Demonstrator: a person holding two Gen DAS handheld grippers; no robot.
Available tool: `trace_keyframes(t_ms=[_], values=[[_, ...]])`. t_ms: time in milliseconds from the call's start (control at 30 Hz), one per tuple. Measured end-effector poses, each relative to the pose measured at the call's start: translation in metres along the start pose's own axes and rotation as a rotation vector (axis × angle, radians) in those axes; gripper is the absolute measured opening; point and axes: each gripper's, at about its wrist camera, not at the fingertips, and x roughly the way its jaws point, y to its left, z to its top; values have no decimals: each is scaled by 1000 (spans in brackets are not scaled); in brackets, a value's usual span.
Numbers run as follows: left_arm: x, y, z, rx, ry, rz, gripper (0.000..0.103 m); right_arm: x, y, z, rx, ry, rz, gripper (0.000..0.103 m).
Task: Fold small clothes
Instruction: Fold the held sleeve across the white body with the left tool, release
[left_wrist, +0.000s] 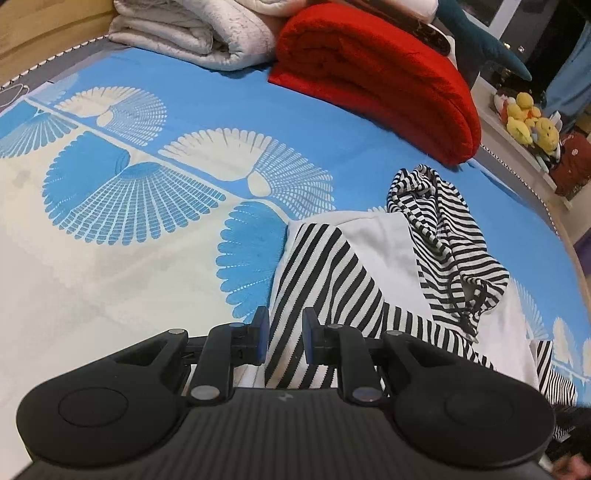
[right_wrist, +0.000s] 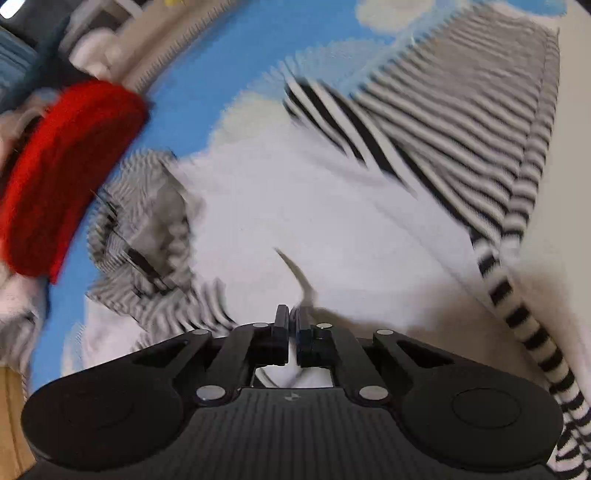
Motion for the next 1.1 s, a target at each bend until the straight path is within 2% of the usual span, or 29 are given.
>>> trace_keyframes(t_ms=[67, 133, 167, 233, 267, 300, 367, 400, 433, 500, 533, 567, 633, 700, 733, 767, 833, 900, 967, 1033, 1100], values=[[4, 1, 1, 9, 5, -5, 19, -22, 14, 6, -57, -103, 95, 2], [8, -2, -1, 34, 21, -23, 19, -53, 29, 8, -167, -254, 150, 2], [10, -4, -2, 48, 31, -31, 19, -66, 32, 7, -217, -337, 150, 2], [16, -8, -7, 75, 59, -53, 19, -74, 30, 8, -271, -409, 75, 2], [20, -11, -10, 89, 82, -66, 19, -68, 25, 11, -275, -389, 8, 3], [25, -13, -13, 103, 109, -79, 19, -56, 18, 15, -265, -327, -55, 4], [32, -17, -19, 126, 150, -89, 19, -28, -3, 24, -200, -143, -169, 6], [34, -19, -21, 137, 162, -90, 19, -24, -14, 24, -148, -114, -221, 6], [36, -21, -24, 151, 172, -93, 19, -25, -20, 24, -111, -121, -247, 6], [42, -25, -28, 171, 194, -104, 19, -29, -19, 25, -121, -146, -211, 8], [45, -25, -31, 175, 208, -110, 19, -32, -14, 27, -145, -153, -153, 13], [49, -25, -33, 179, 225, -114, 19, -32, -10, 28, -155, -149, -78, 23], [65, -24, -45, 209, 274, -86, 20, -25, -15, 33, -129, -83, 13, 35], [73, -25, -55, 258, 293, -22, 30, -6, -26, 34, -97, 18, -5, 35], [72, -27, -55, 275, 287, -13, 30, 4, -34, 32, -85, 75, -67, 35], [68, -30, -54, 281, 278, -6, 30, 12, -43, 32, -65, 119, -140, 31], [56, -37, -50, 285, 232, -26, 29, 7, -50, 36, -28, 99, -125, 33], [47, -43, -46, 297, 195, -78, 30, -2, -43, 42, -77, 68, -99, 36], [52, -44, -49, 303, 220, -80, 30, -8, -35, 46, -119, 43, -76, 46], [69, -41, -59, 304, 291, -32, 30, -6, -38, 47, -105, 80, -82, 46], [69, -43, -60, 313, 283, -25, 31, -7, -47, 45, -43, 117, -126, 46]])
